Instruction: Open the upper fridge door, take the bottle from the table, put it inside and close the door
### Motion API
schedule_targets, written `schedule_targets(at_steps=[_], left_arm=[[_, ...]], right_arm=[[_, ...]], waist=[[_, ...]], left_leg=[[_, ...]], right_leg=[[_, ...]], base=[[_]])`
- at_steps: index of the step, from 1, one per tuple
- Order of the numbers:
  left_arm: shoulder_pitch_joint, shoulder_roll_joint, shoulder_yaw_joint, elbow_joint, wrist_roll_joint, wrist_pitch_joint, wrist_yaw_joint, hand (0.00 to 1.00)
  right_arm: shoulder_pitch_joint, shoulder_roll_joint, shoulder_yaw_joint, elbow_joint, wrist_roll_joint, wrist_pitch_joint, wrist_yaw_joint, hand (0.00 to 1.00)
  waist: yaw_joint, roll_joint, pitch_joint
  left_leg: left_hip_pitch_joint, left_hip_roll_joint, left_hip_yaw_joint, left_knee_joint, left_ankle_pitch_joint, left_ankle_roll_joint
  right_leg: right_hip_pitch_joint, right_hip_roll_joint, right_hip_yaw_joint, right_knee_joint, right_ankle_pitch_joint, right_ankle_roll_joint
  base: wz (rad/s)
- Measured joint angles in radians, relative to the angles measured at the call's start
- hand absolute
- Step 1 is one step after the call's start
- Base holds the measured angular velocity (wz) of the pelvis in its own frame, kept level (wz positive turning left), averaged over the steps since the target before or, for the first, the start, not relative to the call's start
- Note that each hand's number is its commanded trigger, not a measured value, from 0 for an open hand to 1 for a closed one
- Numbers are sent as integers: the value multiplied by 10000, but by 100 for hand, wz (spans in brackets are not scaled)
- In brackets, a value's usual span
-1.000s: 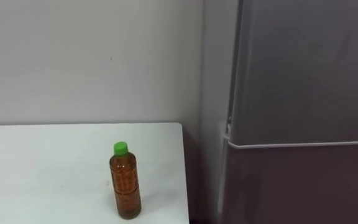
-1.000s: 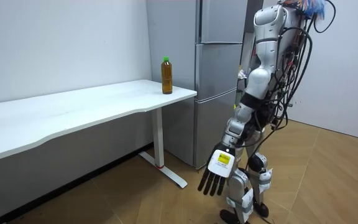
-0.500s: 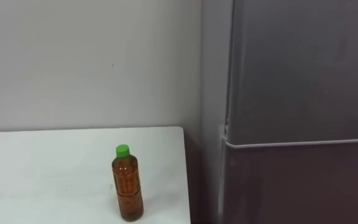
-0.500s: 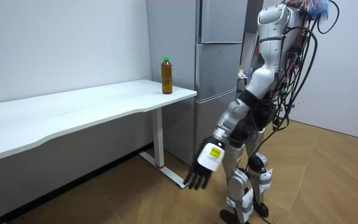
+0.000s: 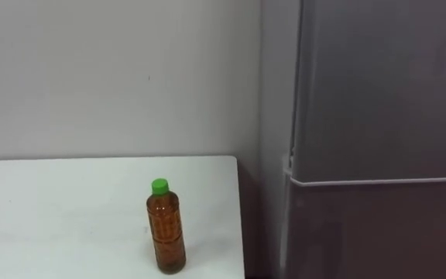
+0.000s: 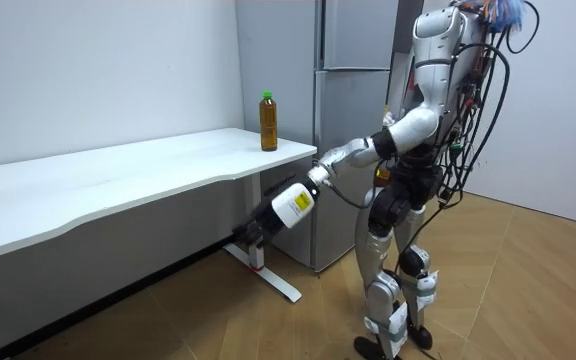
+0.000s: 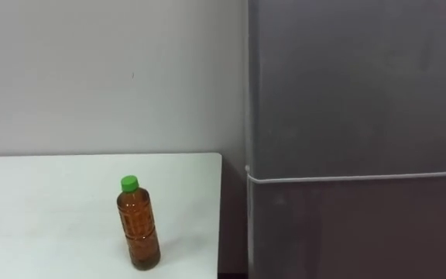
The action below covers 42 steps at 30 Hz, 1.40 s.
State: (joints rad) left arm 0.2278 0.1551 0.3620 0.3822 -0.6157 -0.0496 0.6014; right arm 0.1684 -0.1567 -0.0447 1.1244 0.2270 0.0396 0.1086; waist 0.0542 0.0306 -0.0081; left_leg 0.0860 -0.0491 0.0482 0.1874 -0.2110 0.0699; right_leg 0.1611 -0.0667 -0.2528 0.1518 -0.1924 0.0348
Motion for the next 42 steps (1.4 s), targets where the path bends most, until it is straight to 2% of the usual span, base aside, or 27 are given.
schedule_targets(at_steps=[5,9,16,18,20,26,29,34,42], left_arm=[[41,10,167,-1838,178,-150,658,0],[47,10,400,-2724,1258,-274,751,0],[30,10,677,-4061,1389,-275,646,0],[-86,11,678,-4667,1472,-275,591,0],[-305,11,685,-4998,1473,-276,536,0],[-715,10,644,-6111,1596,-248,-122,0],[-1001,10,573,-6462,2205,-241,-630,0],[-1571,12,-51,-7477,3442,-122,-1399,0],[-2248,9,-1066,-8188,3909,759,-3199,0]], right_arm=[[117,21,-43,-55,21,-69,-216,0],[203,24,-162,-50,71,-71,-234,0],[193,32,-200,-48,51,-72,-219,0],[171,53,-200,-49,70,-73,-314,0],[171,64,-201,-56,64,-76,-331,0],[119,113,-320,-98,6,-63,-130,0],[62,114,-363,-52,-14,-69,3,0],[100,128,-364,-48,-56,-61,30,0],[7,272,-379,-155,-105,-68,-88,0]], waist=[[88,17,1],[118,49,6],[53,65,11],[54,73,61],[56,74,67],[-98,44,91],[-248,66,90],[-343,-26,77],[-798,-35,66]], left_leg=[[-31,7,-2,13,0,0],[-27,12,-1,11,-1,-2],[-39,14,-21,65,-6,-6],[-60,13,-33,83,-13,-7],[-60,13,-40,84,-12,-7],[-130,9,-91,118,-17,-9],[-211,-7,-181,171,-29,-1],[-235,-13,-220,169,-26,-2],[-232,5,-192,136,-23,-6]], right_leg=[[-31,10,41,15,3,-3],[-34,14,58,11,5,-5],[-23,15,3,21,7,-8],[-20,17,17,22,8,-9],[-16,18,25,31,8,-9],[-56,21,-5,30,9,-9],[-39,14,-102,21,12,-7],[-25,15,-103,11,14,-9],[-45,39,56,0,14,-9]], base=[[0],[0],[0],[0],[0],[2],[9],[3],[0]])
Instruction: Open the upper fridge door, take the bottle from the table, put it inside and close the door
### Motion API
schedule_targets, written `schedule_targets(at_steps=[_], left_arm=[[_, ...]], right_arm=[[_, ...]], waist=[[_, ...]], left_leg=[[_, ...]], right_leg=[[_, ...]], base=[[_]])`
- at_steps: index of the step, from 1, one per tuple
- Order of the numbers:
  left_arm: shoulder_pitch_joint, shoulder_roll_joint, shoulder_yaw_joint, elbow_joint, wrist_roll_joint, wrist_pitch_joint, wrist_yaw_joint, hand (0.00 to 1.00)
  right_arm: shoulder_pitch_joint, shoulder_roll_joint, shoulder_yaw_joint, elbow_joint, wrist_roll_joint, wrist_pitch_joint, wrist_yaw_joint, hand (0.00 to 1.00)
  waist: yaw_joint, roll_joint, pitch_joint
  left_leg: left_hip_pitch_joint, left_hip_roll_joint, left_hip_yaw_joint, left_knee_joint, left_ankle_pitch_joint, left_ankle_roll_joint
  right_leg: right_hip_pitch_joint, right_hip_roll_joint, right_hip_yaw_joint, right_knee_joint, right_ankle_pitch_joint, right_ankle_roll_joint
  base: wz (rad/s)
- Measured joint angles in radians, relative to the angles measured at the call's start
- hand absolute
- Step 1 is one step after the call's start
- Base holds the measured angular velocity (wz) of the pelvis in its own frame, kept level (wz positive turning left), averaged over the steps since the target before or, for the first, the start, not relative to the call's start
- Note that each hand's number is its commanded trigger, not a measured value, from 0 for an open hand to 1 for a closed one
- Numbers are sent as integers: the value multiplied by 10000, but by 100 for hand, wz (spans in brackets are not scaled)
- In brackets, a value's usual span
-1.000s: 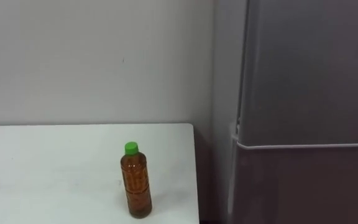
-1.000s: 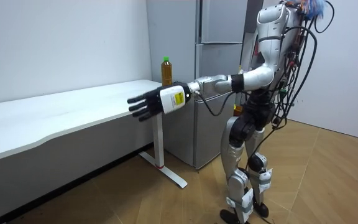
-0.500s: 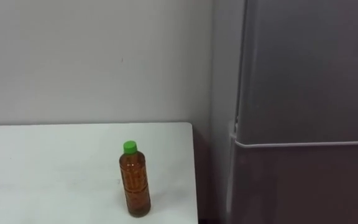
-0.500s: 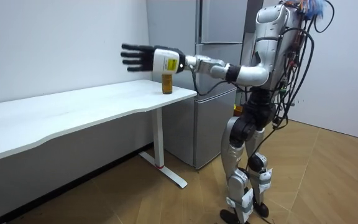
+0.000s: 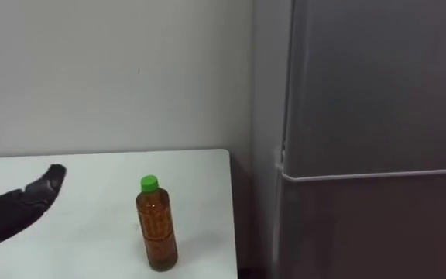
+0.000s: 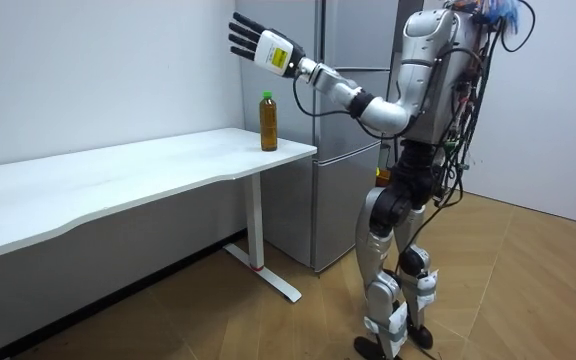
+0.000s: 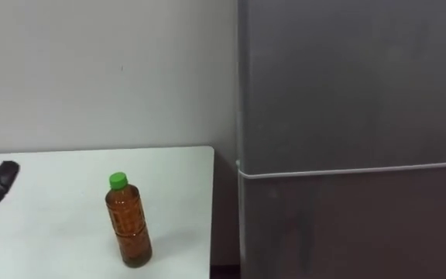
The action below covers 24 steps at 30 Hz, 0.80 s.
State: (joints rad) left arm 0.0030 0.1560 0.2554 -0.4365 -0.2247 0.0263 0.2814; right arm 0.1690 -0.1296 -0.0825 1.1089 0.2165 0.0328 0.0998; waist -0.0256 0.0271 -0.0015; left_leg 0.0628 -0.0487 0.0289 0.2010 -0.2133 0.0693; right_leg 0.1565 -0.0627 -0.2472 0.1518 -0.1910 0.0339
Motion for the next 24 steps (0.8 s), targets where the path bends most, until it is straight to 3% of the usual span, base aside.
schedule_targets(at_steps=[6,17,24], left_arm=[[-795,-20,-757,-495,-106,110,-1230,0],[-818,-105,-1725,-490,-244,797,-3056,0],[-1224,-96,-2397,-477,-595,849,-3735,0]], right_arm=[[-274,6,240,184,9,60,94,0],[-675,-9,479,498,-35,123,133,0],[-760,-76,722,497,-16,107,135,0]], waist=[[-58,15,-1],[-456,65,2],[-634,97,29]], left_leg=[[24,10,88,-18,0,0],[2,19,141,-24,0,-1],[44,21,212,35,2,0]], right_leg=[[-7,-3,20,-6,0,0],[-50,1,82,5,0,0],[-19,-22,6,2,0,0]], base=[[-2],[-1],[0]])
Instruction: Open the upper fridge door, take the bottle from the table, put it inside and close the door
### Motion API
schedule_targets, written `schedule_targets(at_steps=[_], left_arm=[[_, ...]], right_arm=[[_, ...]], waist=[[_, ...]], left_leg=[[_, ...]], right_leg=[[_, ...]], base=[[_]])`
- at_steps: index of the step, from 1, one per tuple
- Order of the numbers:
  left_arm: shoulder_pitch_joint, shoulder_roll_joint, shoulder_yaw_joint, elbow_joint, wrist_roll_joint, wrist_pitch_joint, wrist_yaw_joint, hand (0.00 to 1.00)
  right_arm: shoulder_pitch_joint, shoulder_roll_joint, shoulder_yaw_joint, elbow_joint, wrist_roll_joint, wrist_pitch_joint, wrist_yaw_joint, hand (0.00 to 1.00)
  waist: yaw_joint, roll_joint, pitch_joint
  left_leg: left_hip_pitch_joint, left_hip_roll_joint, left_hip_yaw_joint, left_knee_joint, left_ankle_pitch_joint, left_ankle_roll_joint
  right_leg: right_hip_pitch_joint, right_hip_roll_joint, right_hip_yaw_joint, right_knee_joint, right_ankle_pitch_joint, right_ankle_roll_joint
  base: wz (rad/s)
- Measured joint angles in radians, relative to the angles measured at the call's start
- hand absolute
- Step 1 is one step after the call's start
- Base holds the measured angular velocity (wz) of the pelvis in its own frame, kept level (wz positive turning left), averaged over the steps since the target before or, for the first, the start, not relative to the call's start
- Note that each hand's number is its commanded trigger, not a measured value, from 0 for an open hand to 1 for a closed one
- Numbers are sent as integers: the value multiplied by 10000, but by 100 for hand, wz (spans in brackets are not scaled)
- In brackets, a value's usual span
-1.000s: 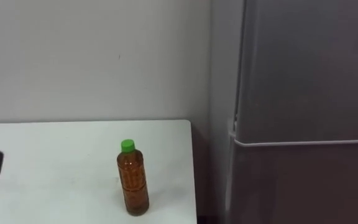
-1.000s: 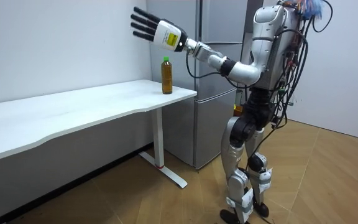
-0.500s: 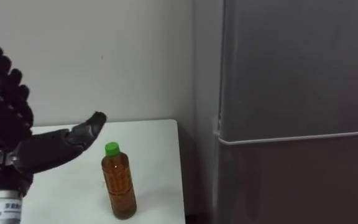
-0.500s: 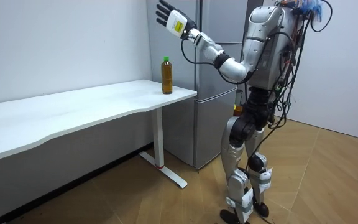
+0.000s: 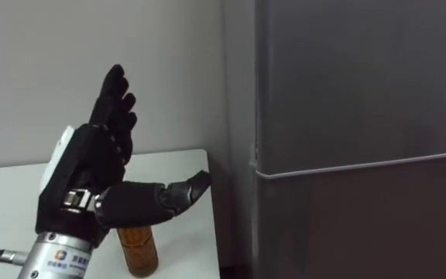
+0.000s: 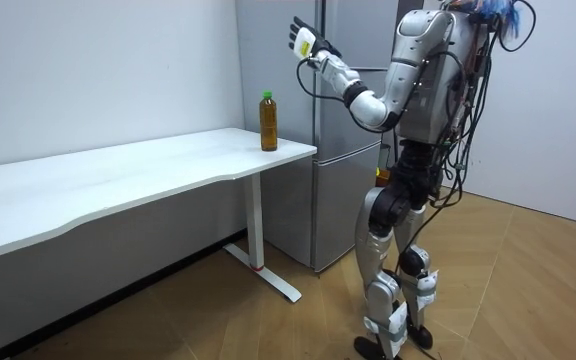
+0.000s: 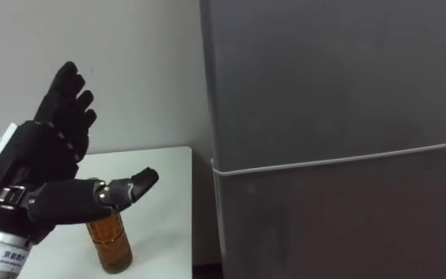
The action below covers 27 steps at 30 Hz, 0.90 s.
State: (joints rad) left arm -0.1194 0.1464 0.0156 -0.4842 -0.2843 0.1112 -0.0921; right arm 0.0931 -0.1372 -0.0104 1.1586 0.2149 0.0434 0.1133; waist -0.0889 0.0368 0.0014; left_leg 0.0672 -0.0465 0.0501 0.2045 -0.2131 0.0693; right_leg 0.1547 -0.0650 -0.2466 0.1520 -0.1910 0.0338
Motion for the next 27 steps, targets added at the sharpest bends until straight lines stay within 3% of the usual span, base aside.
schedule_targets(at_steps=[3,27], left_arm=[[-1,-1,-332,32,-3,41,-295,0],[-19,10,-1428,3,-381,226,-1749,0]], right_arm=[[-114,-50,104,62,-30,6,2,0],[-256,-212,481,85,-26,4,68,0]], waist=[[-150,35,32],[-366,166,-51]], left_leg=[[10,1,10,-1,0,0],[-84,16,84,-14,0,0]], right_leg=[[9,0,12,0,0,0],[-116,23,215,7,2,-3]], base=[[0],[-1]])
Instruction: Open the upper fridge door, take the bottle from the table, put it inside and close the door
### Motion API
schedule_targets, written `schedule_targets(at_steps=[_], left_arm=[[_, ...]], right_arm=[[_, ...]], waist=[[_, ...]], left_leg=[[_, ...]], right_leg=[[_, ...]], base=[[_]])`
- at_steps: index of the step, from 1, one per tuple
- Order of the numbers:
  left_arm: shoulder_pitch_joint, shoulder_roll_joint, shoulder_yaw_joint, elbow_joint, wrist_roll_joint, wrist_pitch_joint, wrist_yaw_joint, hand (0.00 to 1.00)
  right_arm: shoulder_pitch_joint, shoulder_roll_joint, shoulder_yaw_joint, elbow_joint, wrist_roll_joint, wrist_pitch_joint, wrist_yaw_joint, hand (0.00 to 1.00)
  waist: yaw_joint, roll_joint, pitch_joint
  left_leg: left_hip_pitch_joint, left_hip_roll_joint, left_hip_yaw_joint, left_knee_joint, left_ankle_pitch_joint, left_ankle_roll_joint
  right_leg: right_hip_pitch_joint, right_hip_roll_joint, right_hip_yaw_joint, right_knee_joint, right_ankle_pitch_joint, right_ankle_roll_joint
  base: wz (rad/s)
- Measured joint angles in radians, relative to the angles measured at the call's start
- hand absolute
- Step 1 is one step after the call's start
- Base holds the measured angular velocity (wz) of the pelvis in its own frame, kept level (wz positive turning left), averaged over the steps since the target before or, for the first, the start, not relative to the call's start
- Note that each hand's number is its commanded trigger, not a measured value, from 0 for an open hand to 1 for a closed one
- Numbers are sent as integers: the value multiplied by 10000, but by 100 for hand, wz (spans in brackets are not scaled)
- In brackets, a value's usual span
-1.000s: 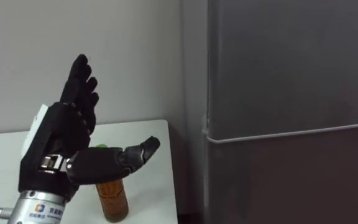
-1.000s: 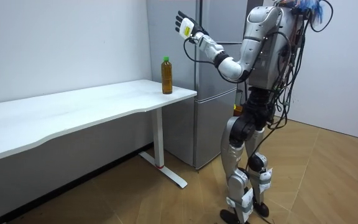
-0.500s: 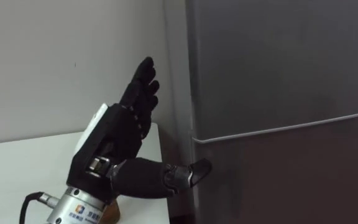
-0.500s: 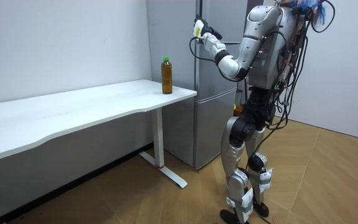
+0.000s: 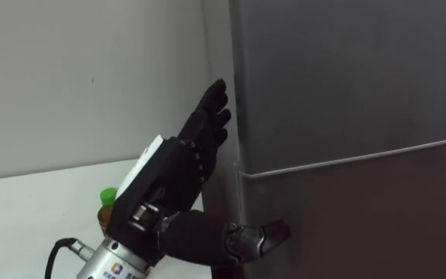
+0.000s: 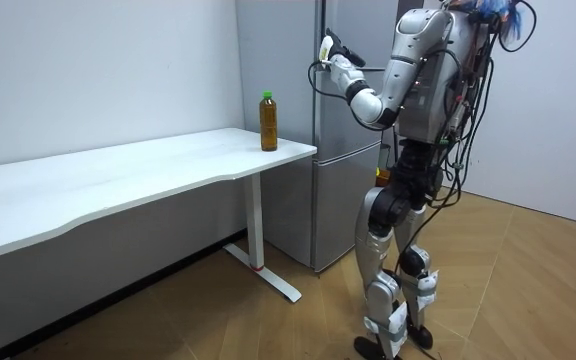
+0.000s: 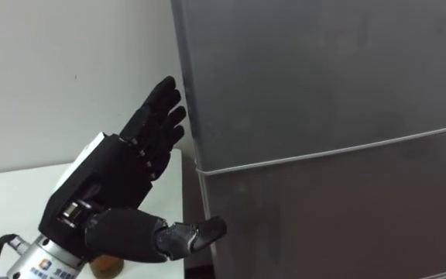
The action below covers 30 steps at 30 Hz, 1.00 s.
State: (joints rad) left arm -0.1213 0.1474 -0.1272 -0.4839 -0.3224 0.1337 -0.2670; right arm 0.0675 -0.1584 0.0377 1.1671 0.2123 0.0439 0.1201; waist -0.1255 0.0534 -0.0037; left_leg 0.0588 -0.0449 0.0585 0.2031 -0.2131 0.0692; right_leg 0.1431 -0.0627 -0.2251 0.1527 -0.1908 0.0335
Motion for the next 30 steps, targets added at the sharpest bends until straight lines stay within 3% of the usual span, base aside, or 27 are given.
schedule_targets(at_steps=[11,12,14,15,16,23,26,30], left_arm=[[0,3,23,1,0,51,-29,0],[0,2,23,1,0,55,-32,4],[0,2,23,1,0,81,-43,63],[0,2,23,1,0,110,-48,75],[0,2,23,1,0,116,-48,98],[0,-39,418,18,0,140,242,100],[0,-57,443,-29,-2,120,230,85],[0,-53,188,-76,-2,107,174,79]], right_arm=[[-20,5,27,1,0,1,0,0],[-20,5,26,1,0,1,0,0],[-22,4,26,1,0,2,0,0],[-24,4,26,0,0,3,0,0],[-25,4,26,0,0,3,0,0],[-36,3,42,4,-7,3,-1,0],[-67,-3,83,27,-2,2,-5,0],[-128,0,92,123,-2,-1,-1,0]], waist=[[-63,-5,9],[-64,-4,10],[-63,-1,11],[-63,2,13],[-63,3,14],[-59,-3,20],[-60,-7,23],[-67,-25,37]], left_leg=[[-19,0,-2,-50,0,0],[-23,0,-3,-50,0,0],[-32,0,-6,-50,0,0],[-39,0,-8,-50,0,0],[-44,0,-9,-50,0,0],[-52,-8,-44,-50,0,0],[-38,-7,-42,-45,1,0],[-17,-8,-39,-57,1,0]], right_leg=[[-11,1,7,0,0,0],[-14,2,6,-3,0,0],[-20,3,6,-4,0,0],[-25,3,5,-6,0,0],[-29,3,5,-7,0,0],[-35,2,10,-17,0,0],[-33,3,10,-20,0,0],[-16,2,14,-21,0,1]], base=[[0],[0],[0],[0],[0],[0],[0],[0]])
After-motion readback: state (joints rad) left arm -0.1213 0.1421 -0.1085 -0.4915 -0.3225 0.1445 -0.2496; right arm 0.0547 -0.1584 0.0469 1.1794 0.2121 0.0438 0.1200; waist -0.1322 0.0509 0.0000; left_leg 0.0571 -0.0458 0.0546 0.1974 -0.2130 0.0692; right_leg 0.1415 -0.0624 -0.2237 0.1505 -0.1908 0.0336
